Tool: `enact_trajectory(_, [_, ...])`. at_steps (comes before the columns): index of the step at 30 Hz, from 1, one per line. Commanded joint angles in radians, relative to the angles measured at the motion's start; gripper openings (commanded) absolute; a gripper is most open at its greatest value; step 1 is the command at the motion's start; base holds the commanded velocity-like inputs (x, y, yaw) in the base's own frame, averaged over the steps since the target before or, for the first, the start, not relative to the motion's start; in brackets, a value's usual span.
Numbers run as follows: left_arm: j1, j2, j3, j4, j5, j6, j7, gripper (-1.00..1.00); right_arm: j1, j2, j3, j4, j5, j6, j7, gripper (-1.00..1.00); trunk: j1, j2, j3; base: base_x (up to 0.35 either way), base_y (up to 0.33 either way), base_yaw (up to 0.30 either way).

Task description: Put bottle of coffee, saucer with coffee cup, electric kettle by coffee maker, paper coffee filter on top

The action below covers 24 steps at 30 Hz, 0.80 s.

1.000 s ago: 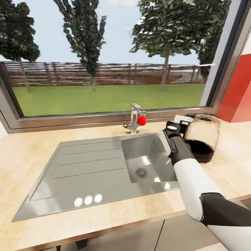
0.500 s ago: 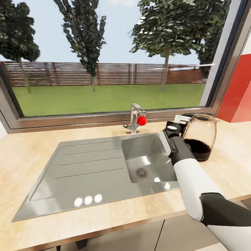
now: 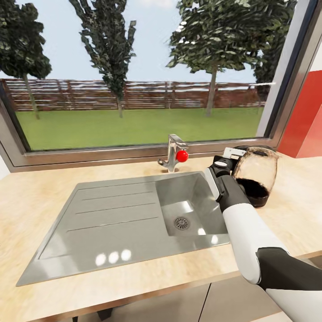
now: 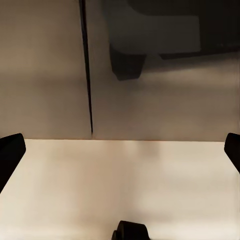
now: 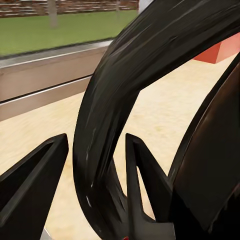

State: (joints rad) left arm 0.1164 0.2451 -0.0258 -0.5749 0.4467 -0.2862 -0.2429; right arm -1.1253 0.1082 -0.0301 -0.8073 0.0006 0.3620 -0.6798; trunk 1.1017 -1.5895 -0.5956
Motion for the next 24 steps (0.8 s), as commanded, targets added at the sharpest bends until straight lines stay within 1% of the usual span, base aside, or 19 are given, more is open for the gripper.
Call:
enact_trajectory(1, [0.0,0.001,-0.003,-0.001,0.01,-0.001,-0.004,1.0,-0.001,0.001,-0.001,-0.002,0.003,0.006,-0.001,-1.0,0.0,-0.001,-0.001,0.0,0.0,0.0])
enact_trajectory(3, [0.0,0.001,-0.003,-0.001,0.01,-0.001,-0.004,1.0,-0.001,0.001,-0.001,-0.002,0.003,0.006,-0.001,-1.0,0.0,-0.001,-0.001,0.0,0.0,0.0])
enact_trajectory(24, [0.0,0.0,-0.003,0.0,0.01,0.0,-0.004,1.0,-0.001,0.001,-0.001,-0.013,0.003,0.008,-0.002,-1.0,-0.081,0.146,0.065,0.0,0.0,0.0])
